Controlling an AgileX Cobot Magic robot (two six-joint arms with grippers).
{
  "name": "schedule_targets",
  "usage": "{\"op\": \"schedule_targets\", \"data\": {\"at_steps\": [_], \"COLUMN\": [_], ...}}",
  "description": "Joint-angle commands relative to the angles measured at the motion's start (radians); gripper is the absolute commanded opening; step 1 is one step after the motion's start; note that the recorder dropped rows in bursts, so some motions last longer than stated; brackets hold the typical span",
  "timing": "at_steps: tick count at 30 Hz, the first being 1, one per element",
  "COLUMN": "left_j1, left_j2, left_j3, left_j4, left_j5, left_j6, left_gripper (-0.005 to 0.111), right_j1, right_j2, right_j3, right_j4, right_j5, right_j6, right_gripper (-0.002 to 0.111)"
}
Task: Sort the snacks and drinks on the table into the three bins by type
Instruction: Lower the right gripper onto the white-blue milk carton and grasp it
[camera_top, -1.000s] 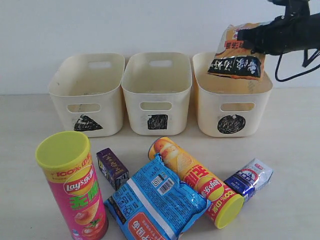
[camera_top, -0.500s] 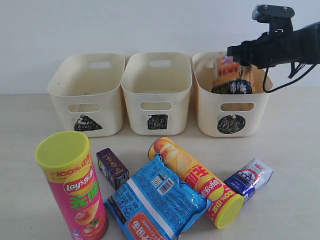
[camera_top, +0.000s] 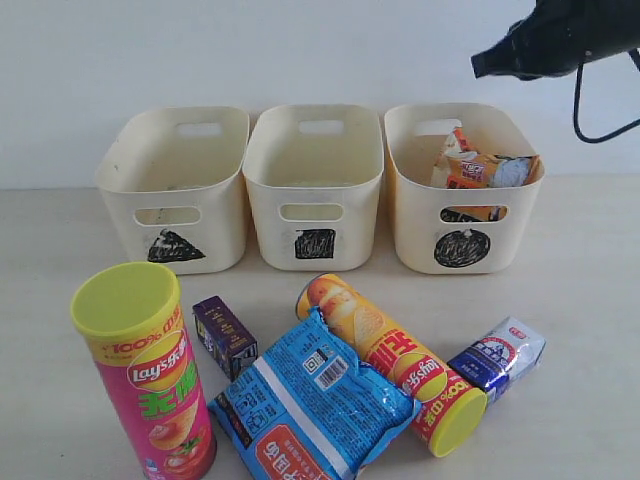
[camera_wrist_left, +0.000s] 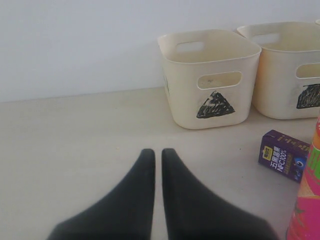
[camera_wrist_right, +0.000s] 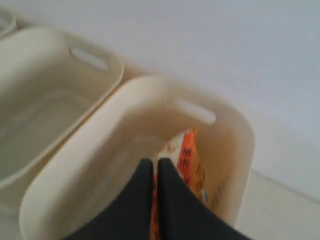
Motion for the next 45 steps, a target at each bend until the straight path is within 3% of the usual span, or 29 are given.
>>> {"op": "schedule_targets", "data": {"at_steps": [1,8,10,16,18,22,24,28,35,40,45], "left_j1": [0.004,0.004,0.004,0.004,0.004,0.004,0.004,0.004,0.004,0.004,0.004], "left_j2": [-0.002,-0.002,-0.002,-0.002,-0.002,-0.002,-0.002,-0.002,-0.002,-0.002,-0.002], "left_j3": [-0.001,-0.001,-0.001,-0.001,-0.001,-0.001,-0.001,-0.001,-0.001,-0.001,-0.001], "left_j4": [-0.008,-0.008,-0.008,-0.008,-0.008,-0.008,-0.008,-0.008,-0.008,-0.008,-0.008], "left_j5": [0.000,0.000,0.000,0.000,0.000,0.000,0.000,0.000,0.000,0.000,-0.004], "left_j6": [-0.007,-0.007,-0.007,-0.007,-0.007,-0.007,-0.007,-0.007,-0.007,-0.007,-0.007], "left_gripper": [0.004,0.004,0.004,0.004,0.004,0.004,0.004,0.004,0.004,0.004,0.004], "right_j1": [-0.002,0.000,0.006,0.088,0.119,0.173,0.193,0.241,0.343,0.368,0.370], "right_j2": [-0.012,-0.012,-0.012,-0.049,-0.054,-0.058,-0.058,-0.058,-0.058,-0.058,-0.058], "right_j3": [-0.003,-0.030,-0.034,0.030,0.058,0.087,0.098,0.141,0.256,0.362,0.445], "right_j4": [-0.386,-0.447,-0.449,-0.494,-0.515,-0.591,-0.594,-0.642,-0.900,-0.983,-0.979], "right_j5": [0.218,0.696,0.751,0.751,0.751,0.751,0.751,0.751,0.738,0.538,0.344], "right_j6": [0.323,0.422,0.422,0.355,0.314,0.307,0.307,0.262,0.114,0.038,-0.116], "right_gripper": [0.000,0.000,0.000,0.002,0.010,0.040,0.048,0.048,0.053,0.065,0.066]}}
